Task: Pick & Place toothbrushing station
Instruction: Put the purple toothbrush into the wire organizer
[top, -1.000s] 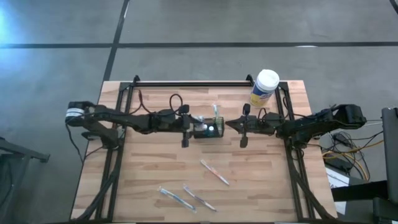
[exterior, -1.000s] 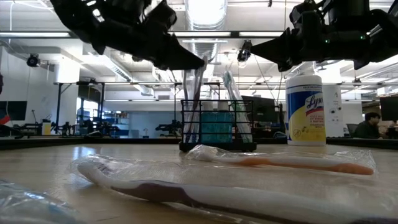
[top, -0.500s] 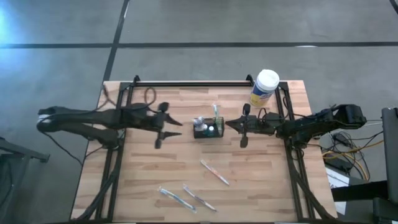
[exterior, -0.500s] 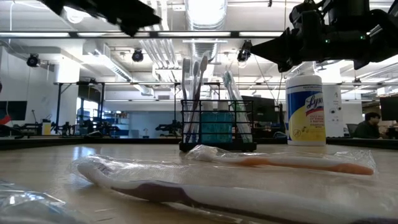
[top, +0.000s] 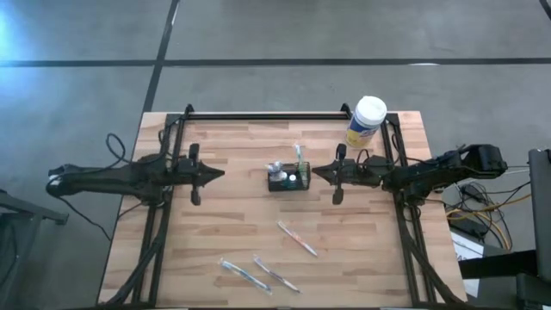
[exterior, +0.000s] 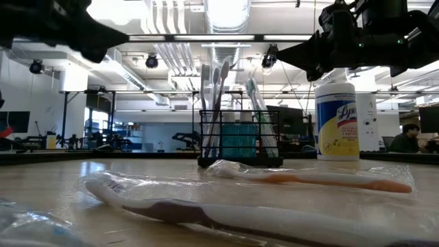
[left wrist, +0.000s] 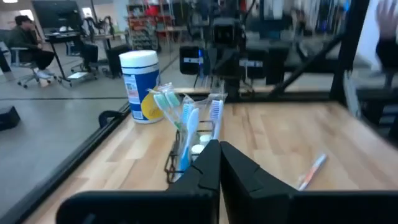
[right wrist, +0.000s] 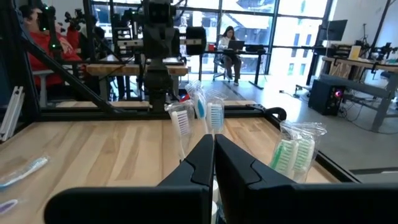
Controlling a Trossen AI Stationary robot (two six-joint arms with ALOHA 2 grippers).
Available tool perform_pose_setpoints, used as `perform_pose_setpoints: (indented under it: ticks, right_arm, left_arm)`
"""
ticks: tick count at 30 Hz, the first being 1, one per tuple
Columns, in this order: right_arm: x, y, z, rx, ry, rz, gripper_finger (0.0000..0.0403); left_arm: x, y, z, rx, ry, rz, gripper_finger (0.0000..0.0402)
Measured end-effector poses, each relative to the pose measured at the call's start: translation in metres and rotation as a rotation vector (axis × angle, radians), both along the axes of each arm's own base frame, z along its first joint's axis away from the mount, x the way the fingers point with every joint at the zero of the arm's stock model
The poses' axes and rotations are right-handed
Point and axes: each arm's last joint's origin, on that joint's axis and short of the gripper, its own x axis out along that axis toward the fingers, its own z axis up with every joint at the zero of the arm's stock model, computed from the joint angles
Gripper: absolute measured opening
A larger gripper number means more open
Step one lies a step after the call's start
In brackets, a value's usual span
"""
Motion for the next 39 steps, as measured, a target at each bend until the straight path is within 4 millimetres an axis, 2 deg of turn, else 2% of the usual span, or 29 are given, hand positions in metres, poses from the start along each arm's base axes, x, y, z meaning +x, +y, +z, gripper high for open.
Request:
perform_pose_setpoints:
  ticks: [7,18,31,39]
  right_arm:
    - [0.000,0.000,0.000,-0.005,0.000,-0.001,0.0008]
    - [0.000,0.000,0.000,-0.008,0.001,-0.001,0.0008]
    - [0.000,0.000,-0.001,-0.004,0.009,-0.001,0.0008]
    - [0.001,0.005,-0.002,0.085,0.015,0.021,0.0008]
  left_arm:
    - [-0.008,0.000,-0.038,-0.056,-0.020,-0.001,0.0003]
    - [-0.013,0.001,-0.066,-0.011,0.005,0.050,0.0002]
    - [-0.015,0.001,-0.079,-0.027,0.044,0.040,0.0004]
    - [-0.016,0.001,-0.080,-0.025,0.061,0.040,0.0004]
